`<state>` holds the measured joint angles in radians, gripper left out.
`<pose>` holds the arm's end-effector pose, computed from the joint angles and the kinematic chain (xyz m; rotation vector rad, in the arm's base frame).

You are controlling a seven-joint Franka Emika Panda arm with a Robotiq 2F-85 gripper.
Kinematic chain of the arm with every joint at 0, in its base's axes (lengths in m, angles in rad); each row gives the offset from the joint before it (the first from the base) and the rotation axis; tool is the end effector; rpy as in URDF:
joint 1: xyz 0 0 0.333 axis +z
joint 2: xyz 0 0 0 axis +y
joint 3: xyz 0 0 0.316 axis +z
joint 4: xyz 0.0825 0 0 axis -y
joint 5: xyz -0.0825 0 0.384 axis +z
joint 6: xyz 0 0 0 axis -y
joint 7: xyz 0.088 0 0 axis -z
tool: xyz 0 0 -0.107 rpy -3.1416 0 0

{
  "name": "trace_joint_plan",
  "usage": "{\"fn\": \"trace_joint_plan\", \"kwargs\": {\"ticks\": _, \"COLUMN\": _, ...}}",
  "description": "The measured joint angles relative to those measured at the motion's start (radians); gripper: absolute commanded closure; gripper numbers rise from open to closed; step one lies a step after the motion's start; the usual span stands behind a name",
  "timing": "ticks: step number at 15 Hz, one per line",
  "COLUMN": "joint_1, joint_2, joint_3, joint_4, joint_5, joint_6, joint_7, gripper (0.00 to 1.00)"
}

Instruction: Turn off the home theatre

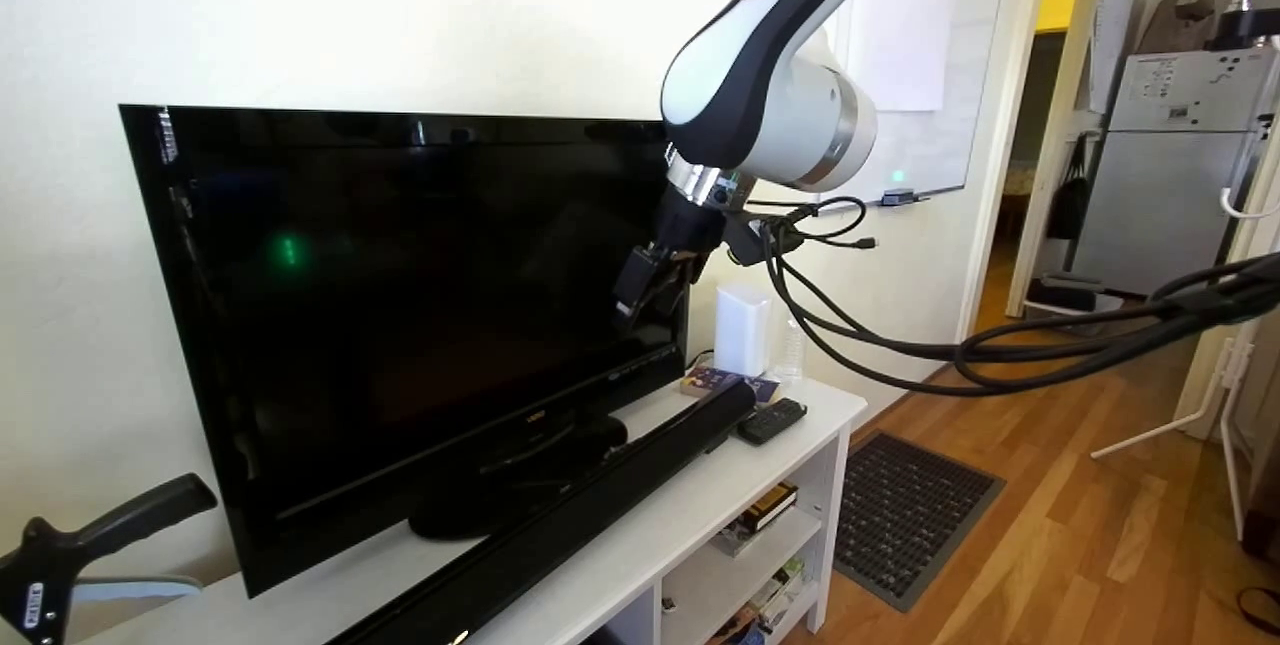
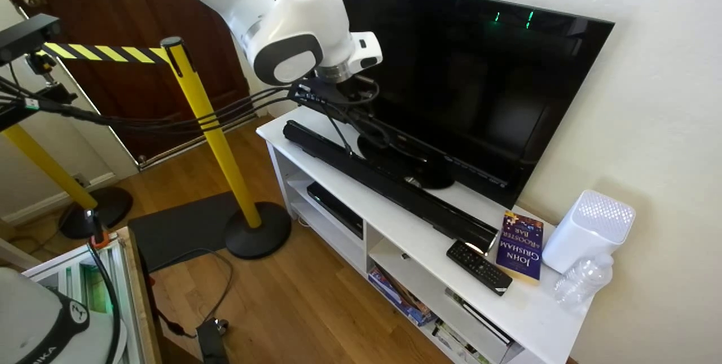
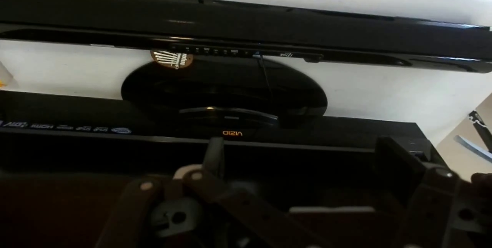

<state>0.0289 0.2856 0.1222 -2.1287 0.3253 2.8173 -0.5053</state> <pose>0.6019 0.0733 0.3160 -2.9041 -0.5233 -0.6363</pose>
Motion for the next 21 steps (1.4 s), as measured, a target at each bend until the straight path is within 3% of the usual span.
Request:
{"fn": "trace_joint_plan", "kwargs": {"ticks": 5, "joint_1": -0.049, "joint_2": 0.08, "joint_3": 0.04, "joint_4": 0.011, "joint_5": -0.019, "joint_6": 0.014, "joint_7": 0.0, "gripper": 0.0}}
{"fn": "trace_joint_plan", "kwargs": {"ticks": 10, "joint_1": -0.062, "joint_2": 0.218, "joint_3": 0.051, "joint_4": 0.107, "joint_5": -0.088, "joint_6": 0.018, "joint_7": 0.022, "gripper": 0.0}}
{"fn": "trace_joint_plan", "kwargs": {"ticks": 11, "joint_1": -0.062, "joint_2": 0.248, "joint_3": 0.05, "joint_4": 0.133, "joint_5": -0.112, "joint_6": 0.018, "joint_7": 0.036, "gripper": 0.25}}
{"fn": "trace_joint_plan", "kwargs": {"ticks": 12, "joint_1": -0.061, "joint_2": 0.277, "joint_3": 0.048, "joint_4": 0.162, "joint_5": -0.136, "joint_6": 0.019, "joint_7": 0.05, "gripper": 0.26}}
{"fn": "trace_joint_plan", "kwargs": {"ticks": 17, "joint_1": -0.05, "joint_2": 0.42, "joint_3": 0.038, "joint_4": 0.319, "joint_5": -0.224, "joint_6": 0.018, "joint_7": 0.114, "gripper": 0.63}}
{"fn": "trace_joint_plan", "kwargs": {"ticks": 21, "joint_1": 0.01, "joint_2": 0.527, "joint_3": -0.017, "joint_4": 0.451, "joint_5": -0.275, "joint_6": 0.014, "joint_7": 0.217, "gripper": 0.9}}
